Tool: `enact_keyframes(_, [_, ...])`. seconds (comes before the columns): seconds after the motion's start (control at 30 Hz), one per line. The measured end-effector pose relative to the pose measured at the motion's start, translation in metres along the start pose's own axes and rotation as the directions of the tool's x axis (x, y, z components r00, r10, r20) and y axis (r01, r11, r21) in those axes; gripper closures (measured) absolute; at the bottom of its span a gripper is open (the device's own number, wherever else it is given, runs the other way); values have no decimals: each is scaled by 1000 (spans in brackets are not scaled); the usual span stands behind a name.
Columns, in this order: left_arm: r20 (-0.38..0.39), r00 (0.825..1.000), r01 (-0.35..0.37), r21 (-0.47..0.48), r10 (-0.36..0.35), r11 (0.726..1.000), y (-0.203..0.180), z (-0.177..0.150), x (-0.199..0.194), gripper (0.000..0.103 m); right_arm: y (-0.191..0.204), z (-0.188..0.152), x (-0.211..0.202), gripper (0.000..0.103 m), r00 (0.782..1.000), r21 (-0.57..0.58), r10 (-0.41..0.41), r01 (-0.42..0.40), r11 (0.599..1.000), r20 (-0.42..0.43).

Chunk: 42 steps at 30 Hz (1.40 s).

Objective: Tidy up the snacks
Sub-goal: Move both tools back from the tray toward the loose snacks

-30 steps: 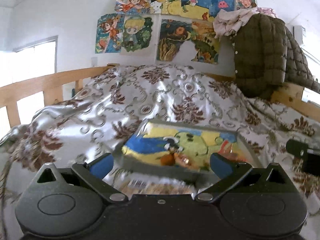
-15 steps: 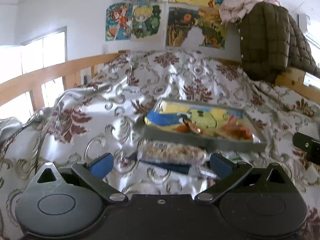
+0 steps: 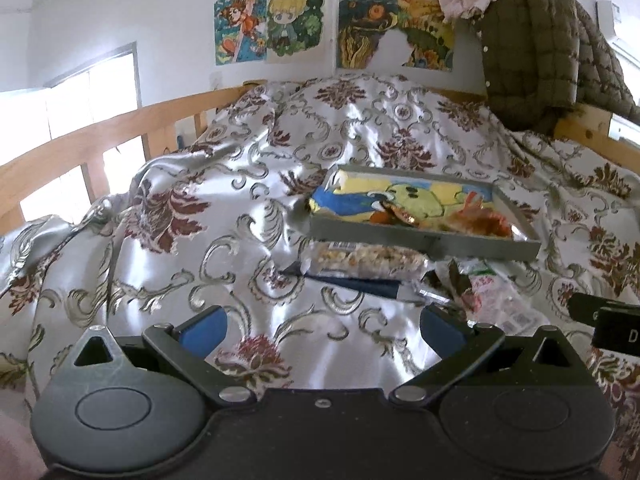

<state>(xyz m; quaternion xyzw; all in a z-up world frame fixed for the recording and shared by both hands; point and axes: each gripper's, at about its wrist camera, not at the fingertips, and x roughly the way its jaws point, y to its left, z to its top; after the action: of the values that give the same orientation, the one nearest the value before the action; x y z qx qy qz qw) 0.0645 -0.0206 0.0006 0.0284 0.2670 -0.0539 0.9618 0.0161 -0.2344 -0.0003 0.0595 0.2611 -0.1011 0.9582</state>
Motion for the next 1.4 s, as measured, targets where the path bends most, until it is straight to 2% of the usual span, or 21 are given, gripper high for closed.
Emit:
enact_keyframes(0.33, [-49, 998, -45, -24, 43, 999, 9, -2, 2, 1, 7, -5, -3, 0, 999, -44, 26, -27, 999, -30])
enact_keyframes(0.7, [-118, 993, -22, -35, 18, 999, 13, 1, 16, 1, 10, -5, 8, 0, 996, -46, 44, -48, 998, -77])
enact_keyframes(0.9, [-170, 985, 25, -29, -30, 999, 13, 4, 30, 1, 12, -3, 18, 0, 991, -46, 66, -72, 996, -118])
enact_keyframes(1.23, [-152, 986, 87, 124, -68, 988, 6, 24, 61, 1, 10, 9, 44, 0, 976, -57, 115, -127, 990, -183])
enact_keyframes(1.4, [-186, 974, 163, 166, -131, 973, 3, 26, 82, 1, 8, 17, 60, 0, 970, -100, 130, -153, 983, -203])
